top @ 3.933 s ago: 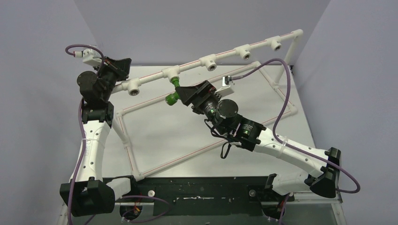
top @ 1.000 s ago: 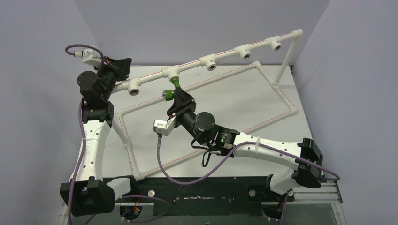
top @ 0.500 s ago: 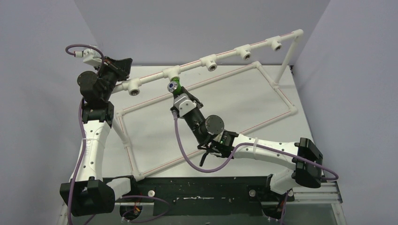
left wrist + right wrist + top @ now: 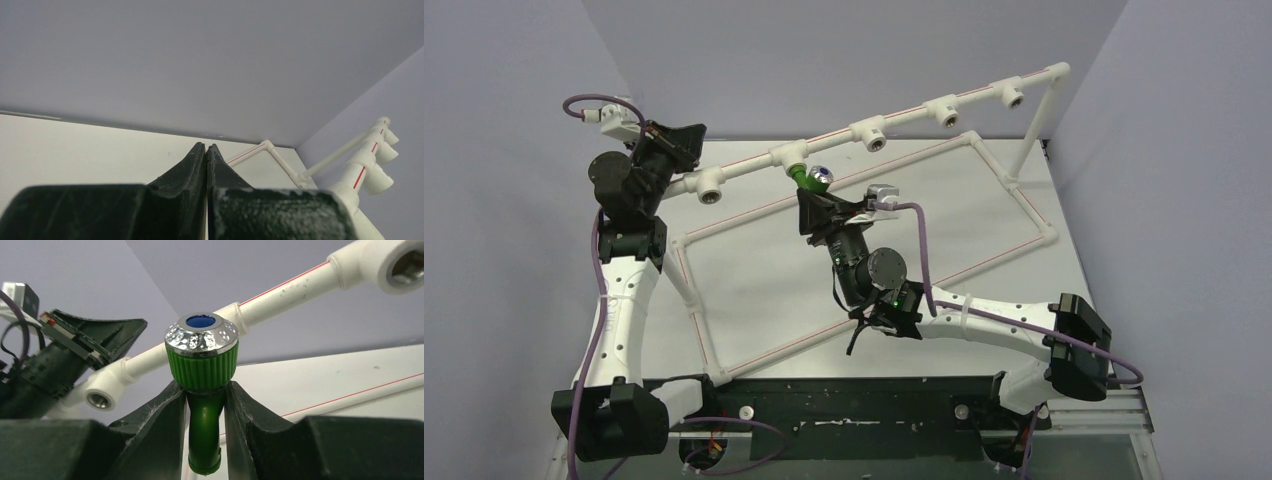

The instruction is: Install the water faucets

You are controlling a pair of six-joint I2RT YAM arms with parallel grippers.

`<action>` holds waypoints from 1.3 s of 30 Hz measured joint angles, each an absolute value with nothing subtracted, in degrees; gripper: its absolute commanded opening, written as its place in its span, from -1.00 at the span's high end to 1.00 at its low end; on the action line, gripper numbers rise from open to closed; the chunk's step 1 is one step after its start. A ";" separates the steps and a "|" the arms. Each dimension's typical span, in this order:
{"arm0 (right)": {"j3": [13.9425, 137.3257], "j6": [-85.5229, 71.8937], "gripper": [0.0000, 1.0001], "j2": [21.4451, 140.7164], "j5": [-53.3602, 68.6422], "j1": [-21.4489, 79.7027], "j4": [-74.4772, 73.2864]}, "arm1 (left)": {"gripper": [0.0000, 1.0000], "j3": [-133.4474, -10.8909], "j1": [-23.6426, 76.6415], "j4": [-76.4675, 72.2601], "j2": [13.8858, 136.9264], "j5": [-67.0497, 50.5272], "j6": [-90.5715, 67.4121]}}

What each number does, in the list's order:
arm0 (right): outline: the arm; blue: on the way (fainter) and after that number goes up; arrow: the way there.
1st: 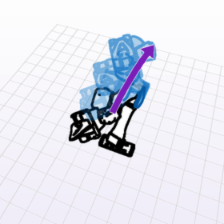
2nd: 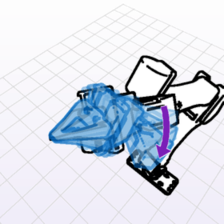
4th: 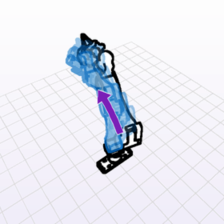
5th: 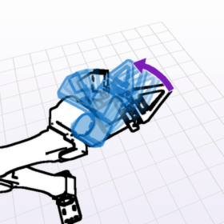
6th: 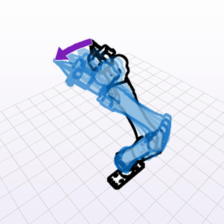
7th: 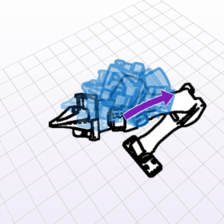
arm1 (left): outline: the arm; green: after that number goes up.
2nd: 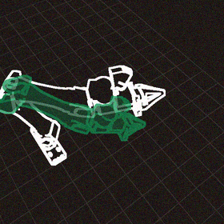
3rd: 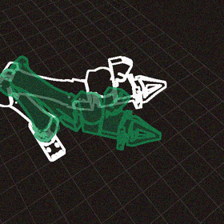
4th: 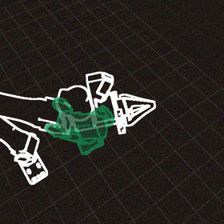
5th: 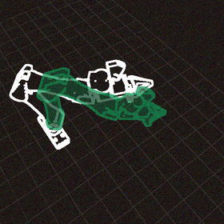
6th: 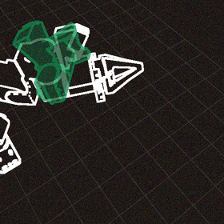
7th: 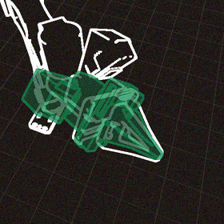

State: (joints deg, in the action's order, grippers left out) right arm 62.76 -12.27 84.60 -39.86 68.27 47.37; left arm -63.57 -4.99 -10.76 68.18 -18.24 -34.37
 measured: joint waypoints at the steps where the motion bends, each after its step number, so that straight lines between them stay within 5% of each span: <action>1: 62.76 -15.38 1.00 84.60 -40.75 68.27 47.11 | 1.00 -63.57 -4.99 -10.83 68.18 -18.31 -34.37; 17: 63.86 -70.46 1.00 81.84 -46.06 67.44 28.77 | 1.00 -63.55 -5.06 -10.81 68.18 -18.28 -34.35; 26: 64.84 -87.15 1.00 80.99 -44.66 67.09 21.23 | 1.00 -63.55 -5.15 -10.83 68.18 -18.28 -34.37; 30: 64.93 -89.36 0.77 80.86 -44.45 67.09 20.12 | 1.00 -63.55 -5.19 -10.83 68.18 -18.31 -34.37; 39: 64.47 -88.75 -0.14 80.23 -43.46 67.05 18.72 | 1.00 -63.53 -5.21 -10.96 68.18 -18.28 -34.37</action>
State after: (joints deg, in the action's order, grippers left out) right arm 64.47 -88.75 80.23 -43.46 67.05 18.72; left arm -63.53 -5.21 -10.96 68.18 -18.28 -34.37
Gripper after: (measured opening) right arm 0.458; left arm 0.006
